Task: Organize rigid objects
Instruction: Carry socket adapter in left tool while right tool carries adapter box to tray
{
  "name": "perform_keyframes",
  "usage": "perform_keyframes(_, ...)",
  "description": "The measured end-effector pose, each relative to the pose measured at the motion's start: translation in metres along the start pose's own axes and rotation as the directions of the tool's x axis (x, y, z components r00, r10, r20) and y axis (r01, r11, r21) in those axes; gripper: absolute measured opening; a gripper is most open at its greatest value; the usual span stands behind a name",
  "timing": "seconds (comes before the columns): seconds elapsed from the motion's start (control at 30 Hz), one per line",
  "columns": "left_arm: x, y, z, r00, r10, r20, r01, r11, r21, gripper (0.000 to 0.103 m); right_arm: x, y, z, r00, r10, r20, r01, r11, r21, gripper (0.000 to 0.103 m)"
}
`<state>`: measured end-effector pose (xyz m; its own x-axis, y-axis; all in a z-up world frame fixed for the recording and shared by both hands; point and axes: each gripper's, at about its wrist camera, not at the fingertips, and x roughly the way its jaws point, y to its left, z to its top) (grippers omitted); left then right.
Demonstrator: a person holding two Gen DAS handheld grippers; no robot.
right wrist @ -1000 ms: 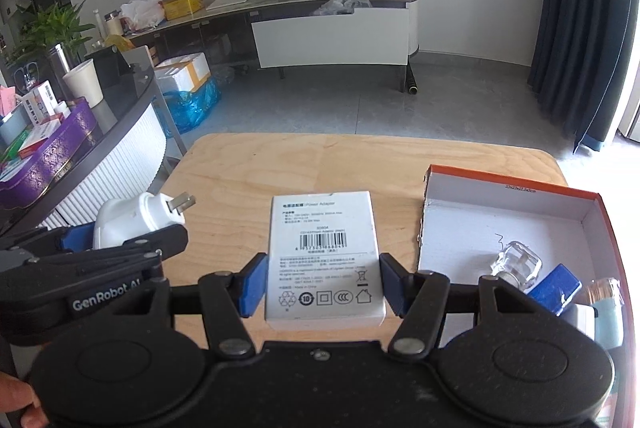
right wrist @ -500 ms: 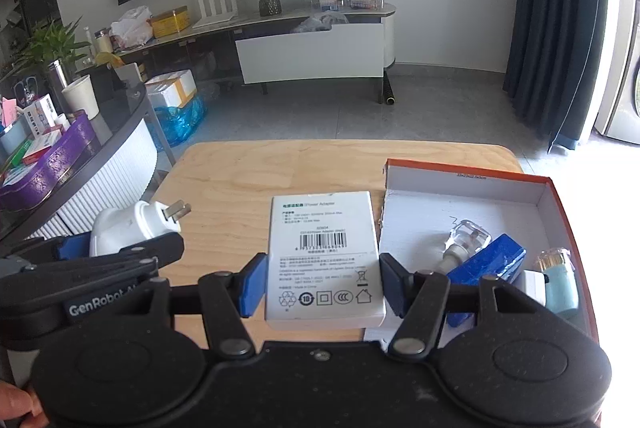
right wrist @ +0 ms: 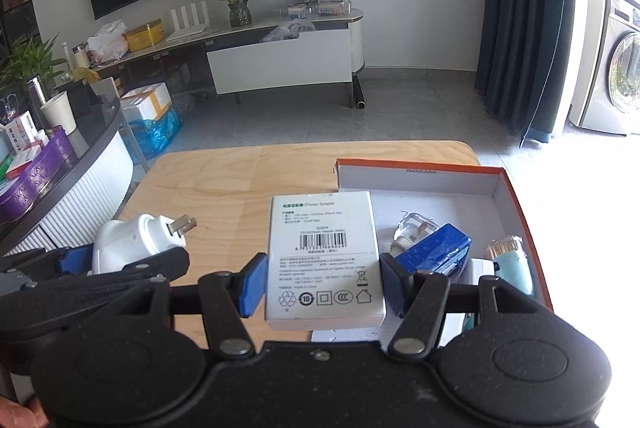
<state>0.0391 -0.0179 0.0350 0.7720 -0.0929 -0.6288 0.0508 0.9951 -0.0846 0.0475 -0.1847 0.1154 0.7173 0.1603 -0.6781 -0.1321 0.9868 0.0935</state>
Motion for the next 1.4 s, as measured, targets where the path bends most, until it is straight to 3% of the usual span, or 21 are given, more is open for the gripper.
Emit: perform_keyframes(1.4,0.014,-0.074,-0.010,0.988,-0.140,-0.058,0.146,0.981,0.125,0.067,-0.019,-0.097,-0.014,0.991,-0.132,0.003,0.130,0.982,0.135,0.072)
